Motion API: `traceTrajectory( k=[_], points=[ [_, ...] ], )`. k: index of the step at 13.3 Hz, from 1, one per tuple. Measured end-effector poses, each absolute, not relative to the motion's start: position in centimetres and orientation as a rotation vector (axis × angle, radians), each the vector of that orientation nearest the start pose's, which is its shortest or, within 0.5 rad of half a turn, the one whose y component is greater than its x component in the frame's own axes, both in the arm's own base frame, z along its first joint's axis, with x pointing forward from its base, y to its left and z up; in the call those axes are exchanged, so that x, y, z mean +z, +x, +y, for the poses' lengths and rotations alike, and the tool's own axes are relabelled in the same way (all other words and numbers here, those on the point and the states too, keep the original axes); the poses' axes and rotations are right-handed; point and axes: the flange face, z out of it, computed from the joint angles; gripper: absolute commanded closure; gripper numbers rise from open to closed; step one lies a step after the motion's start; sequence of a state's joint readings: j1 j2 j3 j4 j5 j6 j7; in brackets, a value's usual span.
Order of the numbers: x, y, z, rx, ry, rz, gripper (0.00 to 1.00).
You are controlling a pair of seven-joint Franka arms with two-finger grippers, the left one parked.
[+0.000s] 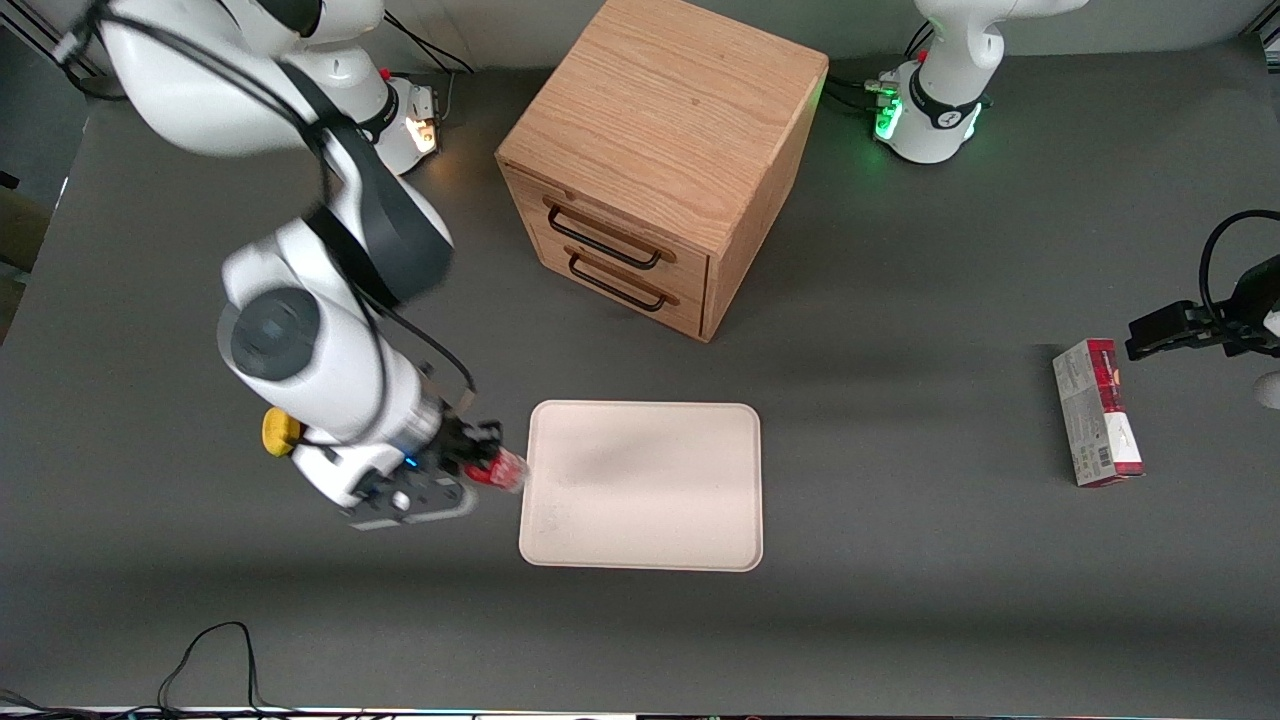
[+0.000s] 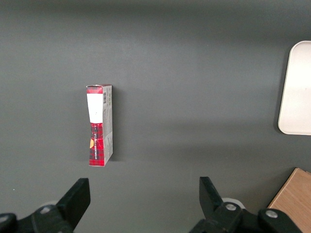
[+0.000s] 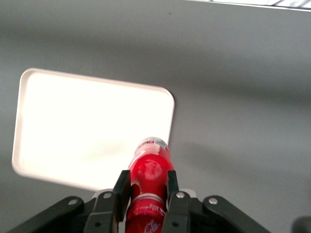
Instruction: Place coke bottle on tray
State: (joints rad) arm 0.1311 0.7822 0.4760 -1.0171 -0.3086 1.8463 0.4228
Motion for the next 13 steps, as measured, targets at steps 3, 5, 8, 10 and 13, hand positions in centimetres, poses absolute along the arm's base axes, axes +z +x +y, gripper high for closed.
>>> traceTrajectory(
  k=[3, 5, 8, 10, 13],
  points=[
    [34.5, 72.0, 31.2, -0.203, -3.081, -0.225, 1.0],
    [31.8, 72.2, 31.9, -0.203, -3.072, -0.238, 1.0],
    [31.2, 72.0, 32.6, -0.217, -3.066, -0.251, 0.0],
    [31.3, 72.1, 32.9, -0.249, -3.057, -0.248, 0.0],
    [32.2, 72.1, 33.1, -0.286, -3.049, -0.208, 0.0]
  ],
)
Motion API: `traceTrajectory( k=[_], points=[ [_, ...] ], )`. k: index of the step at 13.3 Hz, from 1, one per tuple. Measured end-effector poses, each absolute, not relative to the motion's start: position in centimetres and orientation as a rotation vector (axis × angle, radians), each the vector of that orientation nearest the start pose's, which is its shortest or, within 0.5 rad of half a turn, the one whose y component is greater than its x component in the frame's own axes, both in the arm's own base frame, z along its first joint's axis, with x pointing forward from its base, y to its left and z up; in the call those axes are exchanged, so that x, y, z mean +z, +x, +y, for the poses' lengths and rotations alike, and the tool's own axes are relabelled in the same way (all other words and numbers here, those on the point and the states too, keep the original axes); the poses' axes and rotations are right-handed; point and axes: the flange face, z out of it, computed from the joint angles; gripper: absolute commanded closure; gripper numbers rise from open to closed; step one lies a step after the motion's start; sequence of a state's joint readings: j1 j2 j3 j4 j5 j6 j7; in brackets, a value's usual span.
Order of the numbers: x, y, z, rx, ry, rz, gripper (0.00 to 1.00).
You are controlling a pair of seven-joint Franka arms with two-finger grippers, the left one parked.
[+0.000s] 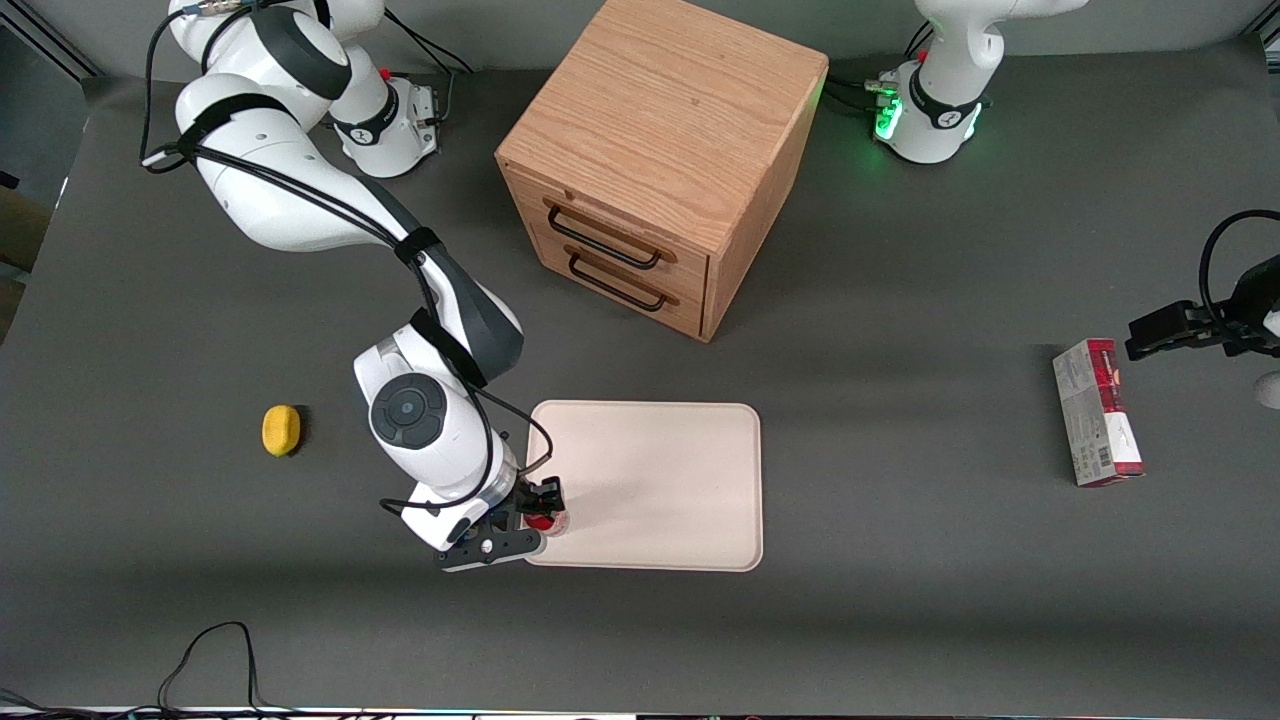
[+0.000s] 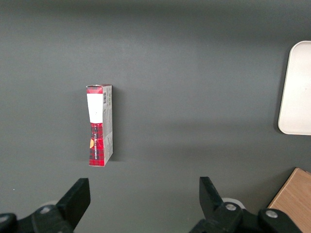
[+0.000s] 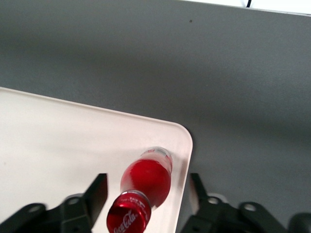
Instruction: Place coke bottle on tray
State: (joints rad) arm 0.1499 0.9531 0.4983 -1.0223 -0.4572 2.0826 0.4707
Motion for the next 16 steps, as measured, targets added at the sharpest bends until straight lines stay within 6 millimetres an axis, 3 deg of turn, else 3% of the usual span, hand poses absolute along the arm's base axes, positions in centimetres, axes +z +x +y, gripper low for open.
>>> traceTrajectory(
  k=[1, 3, 5, 7, 9, 11, 14, 16],
  points=[
    [33.6, 72.0, 33.1, -0.288, -3.043, -0.19, 0.0],
    [38.7, 71.2, 31.7, -0.209, -3.031, -0.111, 0.0],
    [44.4, 70.0, 27.2, -0.132, -3.035, -0.077, 0.0],
    [48.8, 68.1, 20.2, -0.099, -3.044, -0.054, 0.0],
    [51.3, 64.9, 13.5, -0.077, -3.081, 0.022, 0.0],
    [52.8, 60.6, 8.5, -0.052, -3.106, 0.107, 0.0],
    [54.6, 54.6, 4.5, -0.051, -3.109, 0.126, 0.0],
    [55.3, 52.7, 3.0, -0.061, -3.103, 0.14, 0.0]
  ],
)
